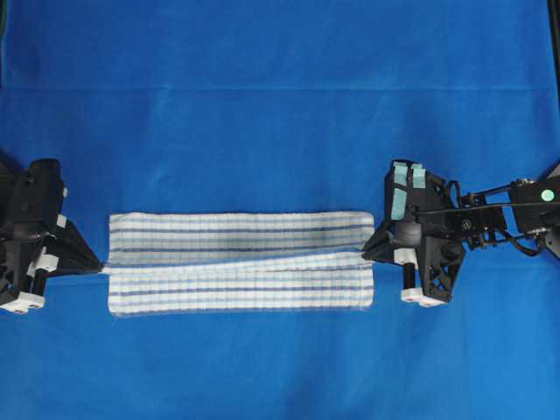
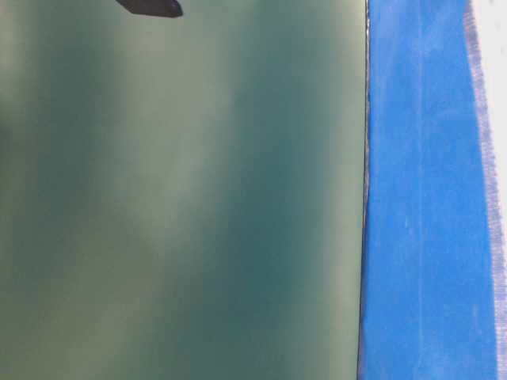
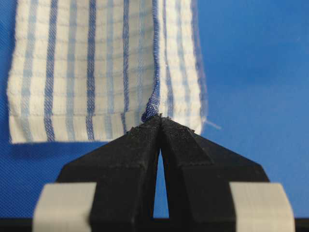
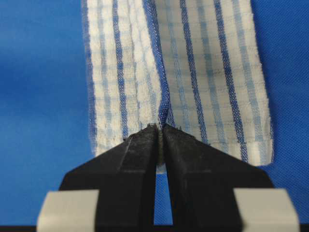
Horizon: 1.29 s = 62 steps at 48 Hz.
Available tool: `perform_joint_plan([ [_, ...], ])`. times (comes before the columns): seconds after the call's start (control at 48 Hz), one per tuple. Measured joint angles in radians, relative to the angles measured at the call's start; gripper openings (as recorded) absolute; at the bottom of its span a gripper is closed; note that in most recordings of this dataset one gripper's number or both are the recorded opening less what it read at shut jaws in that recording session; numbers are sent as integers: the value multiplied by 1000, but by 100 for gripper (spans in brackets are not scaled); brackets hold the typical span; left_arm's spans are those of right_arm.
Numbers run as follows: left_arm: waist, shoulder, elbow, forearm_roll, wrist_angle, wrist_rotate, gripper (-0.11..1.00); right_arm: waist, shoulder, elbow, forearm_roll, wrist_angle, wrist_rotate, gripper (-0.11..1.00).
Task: Fold the blue towel.
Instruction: 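Release the edge and regrasp the folded strip's ends with both grippers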
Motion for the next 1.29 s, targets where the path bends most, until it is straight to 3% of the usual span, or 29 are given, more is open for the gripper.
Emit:
perform_joint_plan([
  [0.334,-2,81,-20,0,-25,-2,0,0,49,-5,5,0,12,8],
  [0.375,-2,81,-21,0,-29,-3,0,0,51,-5,5,0,14,14],
  [0.459,-2,77,-21,0,-37,-8,5,0,49,-5,5,0,17,39],
  [0.563,-3,66,-20,0,-44,-40,28,0,49,-8,6,0,18,62],
  [0.709,-3,44,-18,0,-40,-58,72,0,51,-9,5,-2,17,58],
  [0.771,-3,31,-15,0,-34,-55,84,-2,51,-9,3,-2,15,58],
  [0.896,17,14,-9,2,-29,-51,80,-43,51,-9,0,-2,15,58],
  [1.147,152,12,-8,6,-29,-2,80,-161,49,-8,-34,-2,11,58],
  [1.292,202,14,-8,6,-29,31,80,-189,51,3,-41,-2,11,58],
])
